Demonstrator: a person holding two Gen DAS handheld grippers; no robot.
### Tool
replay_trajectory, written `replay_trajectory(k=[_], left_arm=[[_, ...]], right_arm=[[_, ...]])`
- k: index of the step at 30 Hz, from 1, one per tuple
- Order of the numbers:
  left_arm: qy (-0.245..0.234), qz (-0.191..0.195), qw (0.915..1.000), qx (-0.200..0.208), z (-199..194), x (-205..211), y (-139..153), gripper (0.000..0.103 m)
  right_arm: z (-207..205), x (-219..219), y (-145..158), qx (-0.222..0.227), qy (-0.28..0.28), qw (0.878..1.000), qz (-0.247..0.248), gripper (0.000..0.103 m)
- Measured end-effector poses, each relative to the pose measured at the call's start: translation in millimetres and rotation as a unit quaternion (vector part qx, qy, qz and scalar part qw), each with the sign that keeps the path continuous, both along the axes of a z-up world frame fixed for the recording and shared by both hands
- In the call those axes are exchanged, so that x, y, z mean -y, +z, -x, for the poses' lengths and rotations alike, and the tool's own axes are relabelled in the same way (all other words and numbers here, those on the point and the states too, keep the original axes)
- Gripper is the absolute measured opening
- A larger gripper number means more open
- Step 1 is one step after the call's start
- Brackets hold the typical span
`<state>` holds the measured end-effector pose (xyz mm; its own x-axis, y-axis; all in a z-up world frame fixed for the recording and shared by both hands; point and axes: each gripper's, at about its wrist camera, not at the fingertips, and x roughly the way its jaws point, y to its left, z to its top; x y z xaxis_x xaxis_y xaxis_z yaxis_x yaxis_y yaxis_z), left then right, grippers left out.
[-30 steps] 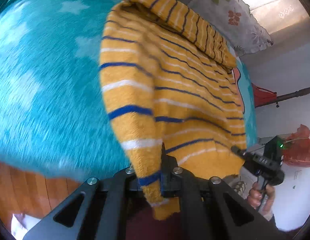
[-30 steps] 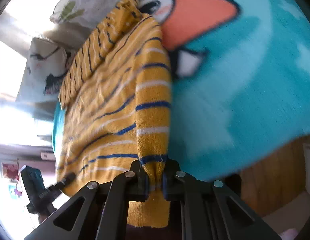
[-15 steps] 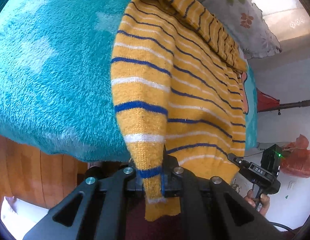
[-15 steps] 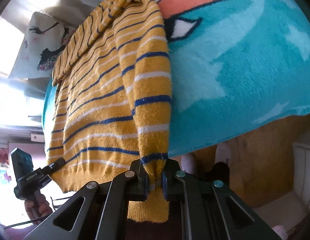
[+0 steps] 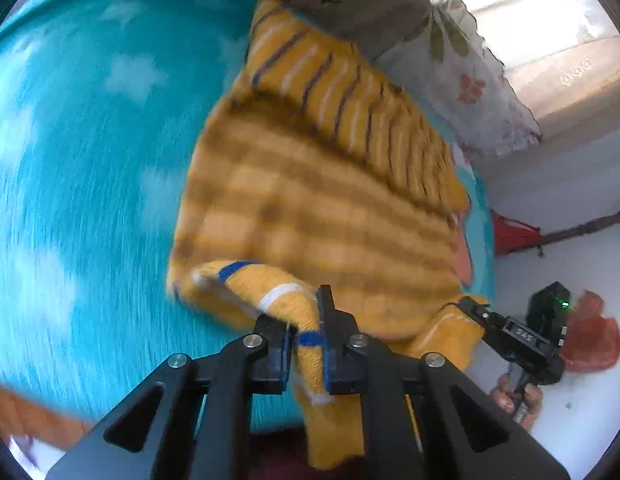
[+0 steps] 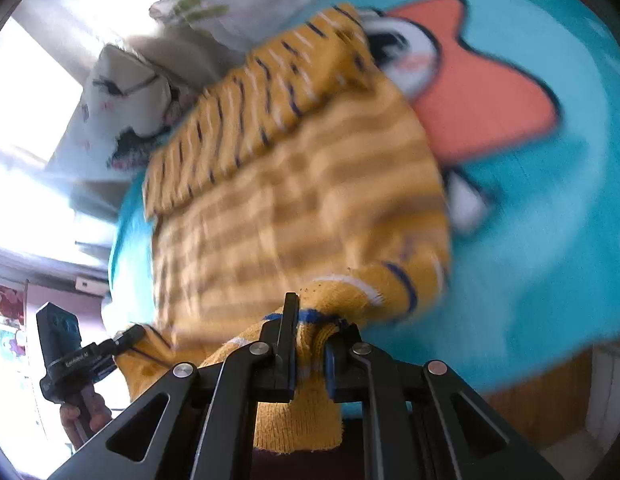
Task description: Fold small clothes
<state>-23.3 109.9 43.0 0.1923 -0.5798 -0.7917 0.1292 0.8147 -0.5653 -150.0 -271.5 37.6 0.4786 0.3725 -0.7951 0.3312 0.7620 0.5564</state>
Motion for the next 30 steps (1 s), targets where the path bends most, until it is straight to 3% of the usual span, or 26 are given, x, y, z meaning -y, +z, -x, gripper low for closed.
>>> replay_trajectory(k=[3, 5, 7, 10, 13, 18, 25, 30], left_arm=[[0.025, 0.015, 0.9996, -0.003, -35, 4, -5, 0.032], [0.046, 0.041, 0.998, -0.01, -49, -1, -2, 0.042], [0.048, 0.058, 0.9971, 0.008, -52, -6, 12, 0.056], [0.048, 0.043, 0.9966, 0.051, -49, -17, 30, 0.074], [0.033, 0.009, 0.9966, 0.075, -45, -20, 36, 0.074], [-0.007, -0.038, 0.9961, 0.079, -43, -16, 20, 0.074], [-0.06, -0.091, 0.9895, 0.096, -61, 17, 4, 0.075], [-0.08, -0.101, 0.9868, 0.098, -81, 42, -6, 0.075]], right_arm=[[-45, 2, 1, 0.011, -0.013, 0.999, 0.037, 0.013], [-71, 2, -3, 0.01, -0.019, 0.998, 0.051, 0.025], [-88, 2, -4, 0.008, -0.021, 0.998, 0.064, 0.038], [-97, 2, 7, 0.018, -0.023, 0.996, 0.084, 0.051], [-91, 6, 24, 0.037, -0.022, 0.993, 0.107, 0.06], [-77, 11, 36, 0.052, -0.001, 0.986, 0.157, 0.063], [-84, -8, 30, 0.034, 0.054, 0.967, 0.245, 0.064], [-110, -24, 23, 0.03, 0.111, 0.95, 0.29, 0.068]])
